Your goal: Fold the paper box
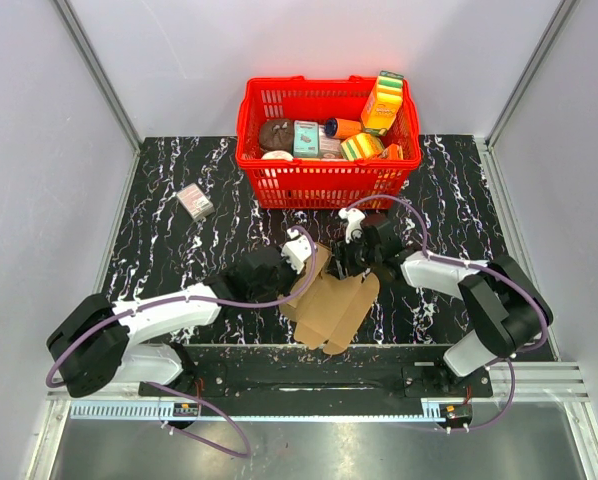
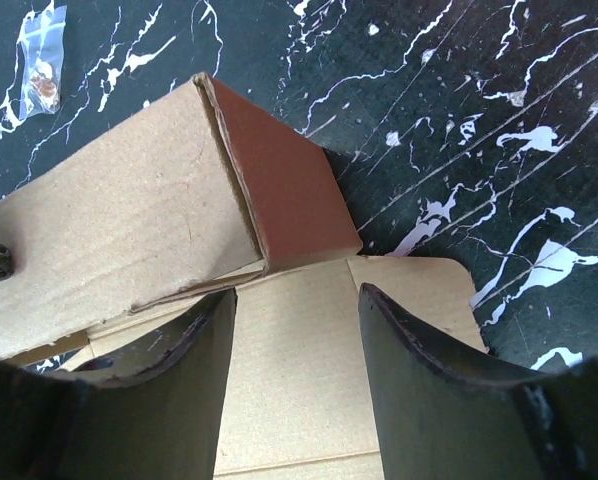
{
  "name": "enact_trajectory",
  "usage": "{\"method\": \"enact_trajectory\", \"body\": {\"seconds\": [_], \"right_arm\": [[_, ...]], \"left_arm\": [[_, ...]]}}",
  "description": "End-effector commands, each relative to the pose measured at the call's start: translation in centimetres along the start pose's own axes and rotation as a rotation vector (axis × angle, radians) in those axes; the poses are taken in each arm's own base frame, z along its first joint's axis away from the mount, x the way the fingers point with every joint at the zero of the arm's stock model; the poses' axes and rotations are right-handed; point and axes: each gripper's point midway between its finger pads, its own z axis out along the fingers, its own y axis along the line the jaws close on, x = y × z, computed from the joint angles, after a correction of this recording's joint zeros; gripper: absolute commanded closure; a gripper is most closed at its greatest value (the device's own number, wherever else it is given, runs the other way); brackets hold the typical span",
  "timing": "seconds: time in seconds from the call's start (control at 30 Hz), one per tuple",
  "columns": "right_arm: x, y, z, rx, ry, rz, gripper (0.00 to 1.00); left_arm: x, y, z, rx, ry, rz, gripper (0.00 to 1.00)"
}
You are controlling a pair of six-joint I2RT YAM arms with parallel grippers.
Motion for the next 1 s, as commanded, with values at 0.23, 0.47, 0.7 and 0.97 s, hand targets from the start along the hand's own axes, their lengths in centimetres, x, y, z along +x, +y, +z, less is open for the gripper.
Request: {"method": "enact_trajectory", "body": {"seconds": [0.23, 0.47, 0.7, 0.97], "right_arm": [[-2.1, -0.2, 1.4, -0.014, -0.157, -0.067, 0.39], [-2.7, -0.2, 1.6, -0.019, -0.217, -0.09, 0.39], [-2.5, 0.0, 2.1, -0.047, -0.222, -0.093, 0.39], [-2.0, -0.1, 2.2, -0.044, -0.213, -0.084, 0.39]], "left_arm": [[-0.4, 0.5, 0.4, -0.022, 0.012, 0.009, 1.0], [-0.9, 0.8, 0.2, -0.033, 0.002, 0.007, 1.0], [-1.6, 1.5, -0.1, -0.054, -0.016, -0.003, 1.0], [-2.5, 2.5, -0.6, -0.086, -0.033, -0.011, 1.0]]}}
